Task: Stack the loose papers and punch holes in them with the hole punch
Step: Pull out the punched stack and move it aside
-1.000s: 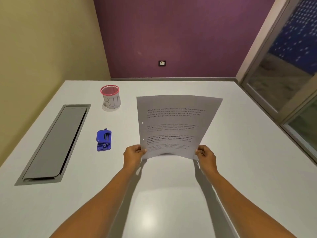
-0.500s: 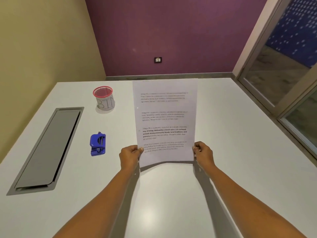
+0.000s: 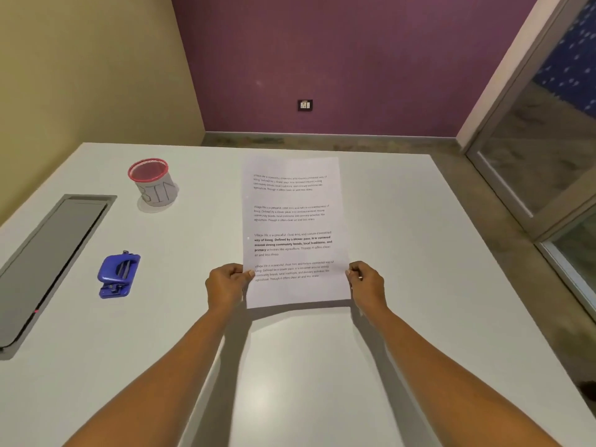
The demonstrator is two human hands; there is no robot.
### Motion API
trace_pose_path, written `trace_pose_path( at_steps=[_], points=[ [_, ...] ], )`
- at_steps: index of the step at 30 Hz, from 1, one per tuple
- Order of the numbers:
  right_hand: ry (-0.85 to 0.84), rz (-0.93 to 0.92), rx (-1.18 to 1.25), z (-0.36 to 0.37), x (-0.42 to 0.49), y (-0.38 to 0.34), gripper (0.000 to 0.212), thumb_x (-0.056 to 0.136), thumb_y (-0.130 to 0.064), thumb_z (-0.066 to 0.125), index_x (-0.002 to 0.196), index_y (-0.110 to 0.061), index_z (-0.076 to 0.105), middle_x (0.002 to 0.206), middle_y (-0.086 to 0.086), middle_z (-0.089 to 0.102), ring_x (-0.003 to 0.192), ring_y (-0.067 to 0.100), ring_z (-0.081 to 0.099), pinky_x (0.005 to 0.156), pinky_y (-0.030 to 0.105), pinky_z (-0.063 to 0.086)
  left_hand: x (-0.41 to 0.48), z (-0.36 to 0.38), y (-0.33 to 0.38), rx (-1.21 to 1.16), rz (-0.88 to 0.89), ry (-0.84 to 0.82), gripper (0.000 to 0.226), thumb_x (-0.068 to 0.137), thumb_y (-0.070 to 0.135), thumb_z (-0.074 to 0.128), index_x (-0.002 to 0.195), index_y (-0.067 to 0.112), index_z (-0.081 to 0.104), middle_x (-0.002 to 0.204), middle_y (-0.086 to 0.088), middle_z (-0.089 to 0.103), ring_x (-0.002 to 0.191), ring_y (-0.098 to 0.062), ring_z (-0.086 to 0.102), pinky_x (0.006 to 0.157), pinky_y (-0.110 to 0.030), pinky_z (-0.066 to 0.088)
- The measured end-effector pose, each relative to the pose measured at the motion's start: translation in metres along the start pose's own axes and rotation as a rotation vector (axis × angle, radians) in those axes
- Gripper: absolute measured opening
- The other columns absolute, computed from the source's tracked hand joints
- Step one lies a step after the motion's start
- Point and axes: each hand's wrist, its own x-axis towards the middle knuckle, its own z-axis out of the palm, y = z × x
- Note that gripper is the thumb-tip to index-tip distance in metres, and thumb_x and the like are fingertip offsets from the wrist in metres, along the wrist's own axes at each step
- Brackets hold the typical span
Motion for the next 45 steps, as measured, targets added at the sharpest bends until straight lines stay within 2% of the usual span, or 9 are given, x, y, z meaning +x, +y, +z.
trace_pose_path(
  at_steps=[9,16,26,30,33,35,39,42,45],
  points=[
    [0.093,0.023,0.05,-0.106,0.084,0.032,0.014,0.09,-0.006,0.054,0.098,-0.002,0.065,0.085,0.006,0.058,0.077,0.023,0.051,0.071,0.027,0.039,-0.004,0.128,0.063,-0.03,0.021,-0.031,0.023,0.075,0.008,0.073,0.058,0.015,0.059,0.041,0.011,0.054,0.048,-0.011,0.047,0.059,-0.024,0.043],
    [0.176,0.031,0.001,-0.167,0.162,0.055,0.02,0.09,-0.006,0.055,0.106,0.0,0.065,0.105,0.016,0.066,0.098,0.03,0.059,0.081,0.025,0.041,0.016,0.226,0.108,-0.024,0.033,-0.048,0.009,0.073,0.005,0.074,0.075,0.002,0.065,0.071,-0.013,0.066,0.067,-0.024,0.06,0.076,-0.038,0.053],
    [0.257,0.076,-0.074,-0.201,0.274,0.084,0.02,0.09,-0.005,0.055,0.105,-0.001,0.067,0.11,0.017,0.067,0.099,0.029,0.06,0.075,0.02,0.038,0.075,0.333,0.147,0.198,0.113,-0.107,0.021,0.071,0.01,0.075,0.065,0.005,0.056,0.067,-0.011,0.059,0.062,-0.026,0.051,0.06,-0.027,0.039],
    [0.282,0.088,-0.127,-0.207,0.308,0.092,0.02,0.089,-0.006,0.056,0.105,-0.002,0.068,0.11,0.017,0.068,0.101,0.029,0.061,0.076,0.019,0.037,0.095,0.365,0.153,0.295,0.141,-0.125,0.019,0.073,0.011,0.074,0.085,-0.001,0.066,0.081,-0.016,0.066,0.074,-0.031,0.059,0.065,-0.028,0.042],
    [0.284,0.102,-0.154,-0.209,0.326,0.098,0.02,0.089,-0.006,0.056,0.105,-0.001,0.068,0.109,0.019,0.068,0.098,0.03,0.062,0.074,0.02,0.039,0.103,0.383,0.151,0.335,0.147,-0.131,0.04,0.076,0.01,0.072,0.113,0.002,0.062,0.102,-0.017,0.069,0.095,-0.032,0.064,0.079,-0.03,0.047],
    [0.293,0.117,-0.156,-0.21,0.335,0.103,0.021,0.089,-0.005,0.056,0.105,0.0,0.068,0.11,0.02,0.067,0.098,0.031,0.062,0.076,0.022,0.04,0.107,0.393,0.151,0.358,0.162,-0.14,0.042,0.077,0.009,0.071,0.117,0.002,0.06,0.106,-0.018,0.068,0.1,-0.033,0.063,0.083,-0.032,0.047],
    [0.304,0.144,-0.153,-0.212,0.347,0.109,0.022,0.089,-0.005,0.056,0.108,0.001,0.067,0.113,0.02,0.066,0.101,0.032,0.062,0.079,0.024,0.043,0.114,0.403,0.152,0.383,0.158,-0.15,0.033,0.077,0.008,0.071,0.109,0.003,0.065,0.102,-0.017,0.069,0.096,-0.035,0.063,0.078,-0.031,0.047],
    [0.309,0.148,-0.152,-0.212,0.35,0.113,0.024,0.09,-0.005,0.055,0.11,0.002,0.066,0.115,0.021,0.066,0.102,0.033,0.062,0.085,0.03,0.047,0.117,0.407,0.152,0.446,0.164,-0.169,0.01,0.077,0.011,0.07,0.081,0.012,0.061,0.089,-0.015,0.067,0.087,-0.034,0.063,0.075,-0.034,0.049],
    [0.315,0.156,-0.147,-0.21,0.35,0.116,0.024,0.09,-0.006,0.055,0.111,0.001,0.065,0.114,0.022,0.066,0.098,0.036,0.063,0.086,0.036,0.052,0.121,0.409,0.152,0.488,0.174,-0.17,0.013,0.078,0.013,0.07,0.075,0.012,0.057,0.087,-0.014,0.067,0.085,-0.033,0.062,0.074,-0.035,0.049]
  ],
)
